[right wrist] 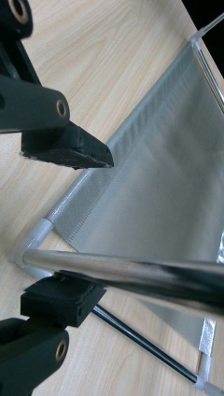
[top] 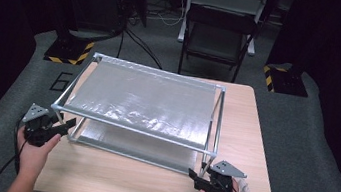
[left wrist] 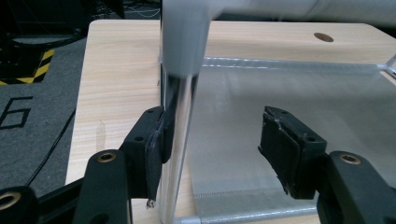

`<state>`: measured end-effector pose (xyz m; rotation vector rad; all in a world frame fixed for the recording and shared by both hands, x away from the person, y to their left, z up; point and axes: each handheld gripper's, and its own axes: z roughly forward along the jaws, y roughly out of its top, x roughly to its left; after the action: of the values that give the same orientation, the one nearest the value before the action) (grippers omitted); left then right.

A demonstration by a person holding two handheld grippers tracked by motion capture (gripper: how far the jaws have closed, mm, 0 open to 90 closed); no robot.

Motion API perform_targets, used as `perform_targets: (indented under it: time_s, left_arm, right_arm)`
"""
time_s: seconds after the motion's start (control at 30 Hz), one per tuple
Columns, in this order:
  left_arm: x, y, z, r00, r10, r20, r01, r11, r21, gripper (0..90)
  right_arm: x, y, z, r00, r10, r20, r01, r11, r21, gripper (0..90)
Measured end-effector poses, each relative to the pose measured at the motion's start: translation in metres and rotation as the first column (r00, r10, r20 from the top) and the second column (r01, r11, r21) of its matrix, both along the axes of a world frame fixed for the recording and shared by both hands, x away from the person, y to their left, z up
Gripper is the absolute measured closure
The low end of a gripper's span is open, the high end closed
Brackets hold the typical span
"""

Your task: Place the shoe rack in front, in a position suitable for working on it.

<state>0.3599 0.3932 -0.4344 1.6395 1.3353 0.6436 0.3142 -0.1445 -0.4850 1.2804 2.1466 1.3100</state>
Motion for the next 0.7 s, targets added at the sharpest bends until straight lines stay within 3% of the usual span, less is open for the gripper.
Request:
perform_targets:
  time_s: [0.33, 0.57, 0.63, 0.7]
  left_arm:
    - [-0.024, 0.002, 0.025, 0.9999, -0.001, 0.017, 0.001, 1.0, 0.003, 40.1]
    - [-0.042, 0.001, 0.057, 0.9974, 0.021, 0.069, -0.022, 0.9998, 0.004, 38.7]
    - [-0.043, -0.003, 0.064, 0.997, 0.003, 0.077, -0.003, 1.0, -0.008, 38.6]
    - [-0.042, -0.011, 0.068, 0.9967, -0.016, 0.08, 0.016, 0.9999, 0.006, 38.6]
  right_arm:
    - [-0.001, -0.001, -0.002, 1.0, -0.01, -0.001, 0.01, 1.0, -0.001, 41.5]
    - [-0.001, 0.0, -0.001, 0.9999, -0.009, 0.008, 0.009, 0.9998, -0.016, 41.5]
    - [-0.002, 0.0, -0.001, 0.9999, -0.011, 0.009, 0.011, 0.9999, -0.01, 41.6]
    - [-0.002, 0.001, -0.002, 0.9999, -0.011, 0.007, 0.011, 0.9999, -0.01, 41.6]
